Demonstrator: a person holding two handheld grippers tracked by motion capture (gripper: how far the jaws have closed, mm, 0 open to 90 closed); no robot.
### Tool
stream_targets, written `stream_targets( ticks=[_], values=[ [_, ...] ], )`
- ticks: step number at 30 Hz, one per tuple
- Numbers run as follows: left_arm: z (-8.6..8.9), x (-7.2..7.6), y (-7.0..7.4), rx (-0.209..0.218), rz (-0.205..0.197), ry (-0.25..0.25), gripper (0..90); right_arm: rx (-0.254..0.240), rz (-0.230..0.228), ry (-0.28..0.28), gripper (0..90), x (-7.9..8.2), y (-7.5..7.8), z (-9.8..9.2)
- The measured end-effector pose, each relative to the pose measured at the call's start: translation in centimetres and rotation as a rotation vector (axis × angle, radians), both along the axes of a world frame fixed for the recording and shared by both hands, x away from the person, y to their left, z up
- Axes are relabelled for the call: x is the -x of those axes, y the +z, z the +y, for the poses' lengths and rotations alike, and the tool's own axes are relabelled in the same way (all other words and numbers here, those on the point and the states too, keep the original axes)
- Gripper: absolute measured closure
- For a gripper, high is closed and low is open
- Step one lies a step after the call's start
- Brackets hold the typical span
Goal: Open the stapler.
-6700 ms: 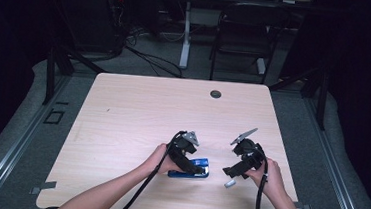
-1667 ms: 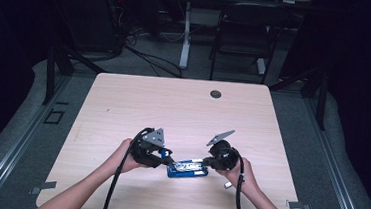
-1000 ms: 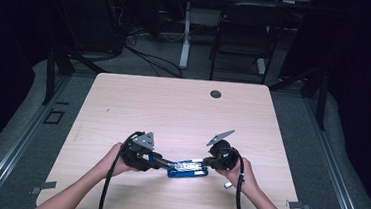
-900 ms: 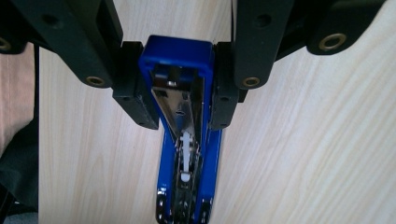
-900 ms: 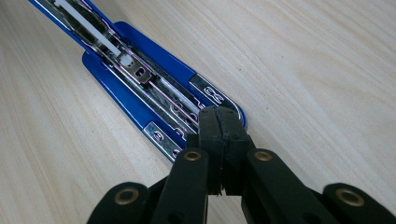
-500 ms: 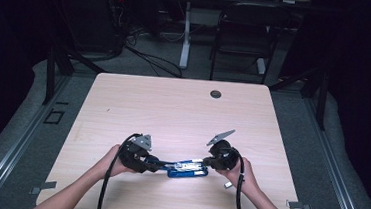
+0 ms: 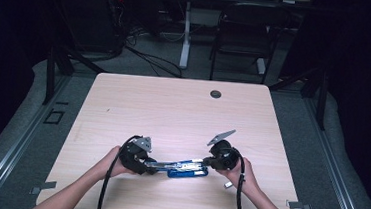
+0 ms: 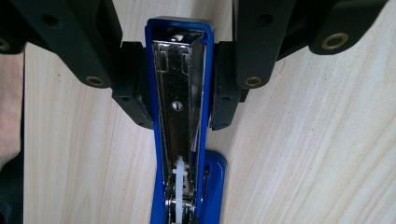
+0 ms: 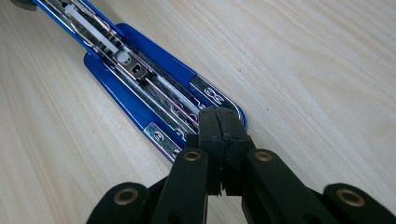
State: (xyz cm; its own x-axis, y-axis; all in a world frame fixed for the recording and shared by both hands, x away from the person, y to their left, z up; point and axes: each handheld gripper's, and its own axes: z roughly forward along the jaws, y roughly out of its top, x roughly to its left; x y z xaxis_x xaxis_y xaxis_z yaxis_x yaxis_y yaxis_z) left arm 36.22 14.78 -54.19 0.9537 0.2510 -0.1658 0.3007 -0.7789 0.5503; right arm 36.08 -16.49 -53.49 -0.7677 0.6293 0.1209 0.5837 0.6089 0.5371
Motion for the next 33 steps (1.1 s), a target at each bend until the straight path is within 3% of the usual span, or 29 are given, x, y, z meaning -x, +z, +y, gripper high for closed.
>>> stream_targets(
  ticks=[3,4,5,8,12,15,20,21,22,24,33],
  values=[
    [0.0,0.0,-0.1,-0.006,-0.001,0.0,64.0,0.004,-0.031,0.014,87.3,0.2,0.0,0.1],
    [0.0,-0.1,-0.3,0.016,0.02,-0.005,63.9,-0.002,-0.034,0.023,84.2,0.2,0.0,0.1],
    [0.1,-0.1,-0.3,0.002,0.014,0.0,63.9,-0.013,-0.037,0.025,82.7,0.3,0.1,0.1],
    [0.2,-0.3,-0.6,0.015,0.036,-0.011,63.8,-0.016,-0.043,0.039,80.9,0.4,0.6,0.1],
    [0.1,-0.4,-0.6,-0.009,0.022,-0.009,63.7,-0.01,-0.049,0.051,78.7,0.6,0.8,0.4],
    [0.1,-0.4,-0.7,0.0,0.03,-0.015,63.7,-0.011,-0.045,0.054,77.0,0.6,0.9,0.3],
    [0.1,-0.4,-0.7,-0.009,0.027,-0.017,63.6,-0.033,-0.034,0.04,65.0,0.4,1.4,-0.2],
    [0.1,-0.4,-0.7,-0.015,0.023,-0.018,63.6,-0.038,-0.029,0.037,61.0,0.4,1.6,-0.4],
    [0.1,-0.4,-0.7,0.0,0.027,-0.023,63.6,-0.037,-0.011,0.025,50.3,0.3,1.8,-0.7],
    [0.1,-0.4,-0.6,-0.017,0.01,-0.018,63.6,-0.026,0.005,0.021,43.0,0.3,1.8,-1.1],
    [0.1,-0.4,-0.7,0.0,0.023,-0.025,63.4,0.022,0.038,-0.048,23.9,0.4,2.1,-3.1]
  ],
)
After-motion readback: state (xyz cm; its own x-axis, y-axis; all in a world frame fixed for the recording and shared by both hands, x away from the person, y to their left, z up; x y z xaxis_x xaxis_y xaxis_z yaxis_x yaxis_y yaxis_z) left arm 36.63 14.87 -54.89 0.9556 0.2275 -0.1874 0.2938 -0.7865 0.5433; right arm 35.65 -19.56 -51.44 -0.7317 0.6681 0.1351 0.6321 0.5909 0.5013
